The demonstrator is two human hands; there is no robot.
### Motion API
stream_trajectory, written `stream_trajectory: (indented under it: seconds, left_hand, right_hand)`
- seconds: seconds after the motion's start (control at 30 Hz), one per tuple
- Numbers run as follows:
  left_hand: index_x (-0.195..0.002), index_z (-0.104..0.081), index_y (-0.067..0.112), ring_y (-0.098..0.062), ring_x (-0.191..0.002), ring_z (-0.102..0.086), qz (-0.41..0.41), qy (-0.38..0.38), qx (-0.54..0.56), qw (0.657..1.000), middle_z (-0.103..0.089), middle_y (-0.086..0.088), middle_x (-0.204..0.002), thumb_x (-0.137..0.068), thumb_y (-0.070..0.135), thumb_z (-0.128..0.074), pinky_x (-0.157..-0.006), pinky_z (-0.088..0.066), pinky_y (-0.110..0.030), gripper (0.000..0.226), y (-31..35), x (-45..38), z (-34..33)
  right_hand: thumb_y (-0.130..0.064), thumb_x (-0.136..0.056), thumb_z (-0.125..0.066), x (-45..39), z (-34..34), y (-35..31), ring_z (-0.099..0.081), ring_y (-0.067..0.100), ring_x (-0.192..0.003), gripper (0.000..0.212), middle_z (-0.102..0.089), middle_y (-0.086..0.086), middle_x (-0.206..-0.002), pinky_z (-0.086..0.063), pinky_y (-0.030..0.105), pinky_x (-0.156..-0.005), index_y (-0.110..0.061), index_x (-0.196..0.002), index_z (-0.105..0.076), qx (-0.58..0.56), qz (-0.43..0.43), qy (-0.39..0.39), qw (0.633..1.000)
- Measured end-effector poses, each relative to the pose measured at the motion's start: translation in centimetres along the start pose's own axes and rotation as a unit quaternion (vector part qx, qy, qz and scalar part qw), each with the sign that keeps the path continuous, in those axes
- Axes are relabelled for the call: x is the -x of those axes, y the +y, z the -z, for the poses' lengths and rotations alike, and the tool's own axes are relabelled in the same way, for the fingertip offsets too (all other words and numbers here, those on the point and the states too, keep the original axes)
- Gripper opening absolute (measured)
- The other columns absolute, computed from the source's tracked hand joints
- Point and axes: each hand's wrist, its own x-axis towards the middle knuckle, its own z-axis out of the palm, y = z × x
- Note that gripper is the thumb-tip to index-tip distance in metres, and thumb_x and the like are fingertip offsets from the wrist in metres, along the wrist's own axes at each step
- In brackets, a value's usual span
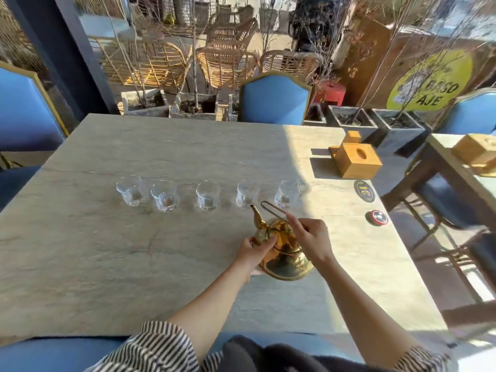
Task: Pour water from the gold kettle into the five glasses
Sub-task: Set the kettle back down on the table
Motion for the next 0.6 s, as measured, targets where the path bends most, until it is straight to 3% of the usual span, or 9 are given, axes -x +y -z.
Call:
stream_trajectory:
  seconds: [0.1,0.27,0.43,0.6]
  left_hand:
    - [-0.15,-0.043,0.011,-0.04,-0.135,-0.06,-0.007,0.006,-0.014,1.0,-0.057,-0.019,-0.15,-0.083,0.045,-0.084,-0.102,-0.056,-0.056,0.086,-0.6,-0.4,-0.9]
    - [-0.153,-0.039,0.013,-0.038,-0.137,-0.058,-0.02,0.004,-0.005,1.0,-0.054,-0.016,-0.153,-0.08,0.046,-0.086,-0.108,-0.053,-0.059,0.093,-1.6,-0.9,-1.6]
    - [-0.153,-0.041,0.014,-0.037,-0.137,-0.059,-0.028,0.006,0.002,1.0,-0.054,-0.014,-0.153,-0.08,0.043,-0.087,-0.111,-0.049,-0.063,0.091,-2.1,-1.2,-1.8]
    - [-0.157,-0.038,0.015,-0.037,-0.139,-0.057,-0.031,-0.008,0.019,0.999,-0.052,-0.014,-0.156,-0.081,0.04,-0.087,-0.112,-0.048,-0.064,0.094,-2.4,-1.2,-1.6]
  right_hand:
    - [-0.035,-0.093,-0.062,0.4,0.5,0.9,-0.03,0.004,-0.035,0.059,-0.037,-0.005,-0.037,-0.025,0.018,-0.041,-0.017,-0.042,-0.037,-0.009,0.004,0.006,1.0]
    - [-0.035,-0.092,-0.062,0.8,0.9,2.2,-0.032,0.004,-0.035,0.059,-0.038,-0.004,-0.037,-0.025,0.018,-0.04,-0.018,-0.041,-0.038,-0.014,-0.003,0.006,1.0]
    - [-0.033,-0.091,-0.064,1.3,1.4,2.8,-0.033,0.002,-0.032,0.058,-0.04,-0.002,-0.037,-0.026,0.014,-0.039,-0.011,-0.042,-0.043,-0.045,-0.023,0.008,0.999]
    - [-0.042,-0.091,-0.062,1.1,1.6,3.1,-0.038,0.009,-0.036,0.068,-0.044,0.012,-0.039,-0.028,0.019,-0.041,0.007,-0.046,-0.044,-0.051,-0.028,-0.006,0.998]
